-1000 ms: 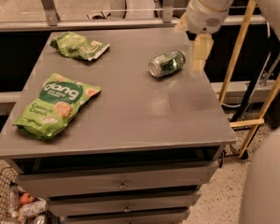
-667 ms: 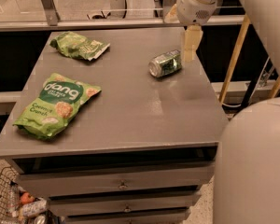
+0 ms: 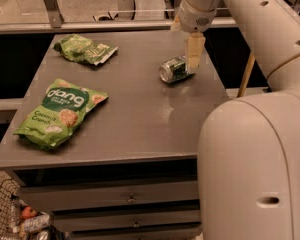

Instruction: Place green can upright

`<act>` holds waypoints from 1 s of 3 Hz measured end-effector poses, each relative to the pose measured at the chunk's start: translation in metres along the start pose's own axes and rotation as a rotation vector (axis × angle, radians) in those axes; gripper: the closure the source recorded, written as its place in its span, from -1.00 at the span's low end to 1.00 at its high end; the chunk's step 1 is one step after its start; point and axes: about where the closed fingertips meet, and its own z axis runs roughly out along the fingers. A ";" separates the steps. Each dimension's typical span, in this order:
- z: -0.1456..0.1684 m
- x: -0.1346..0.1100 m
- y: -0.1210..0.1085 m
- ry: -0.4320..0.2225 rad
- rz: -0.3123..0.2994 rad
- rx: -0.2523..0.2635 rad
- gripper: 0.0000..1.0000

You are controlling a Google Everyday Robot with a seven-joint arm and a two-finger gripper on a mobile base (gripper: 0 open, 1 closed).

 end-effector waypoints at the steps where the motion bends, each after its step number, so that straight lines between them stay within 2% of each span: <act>1: 0.016 0.009 -0.005 0.002 0.046 -0.015 -1.00; 3: 0.027 0.019 -0.002 -0.006 0.087 -0.043 -1.00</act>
Offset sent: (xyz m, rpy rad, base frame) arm 0.0021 -0.0257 -0.0239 -0.0033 0.1269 -0.0904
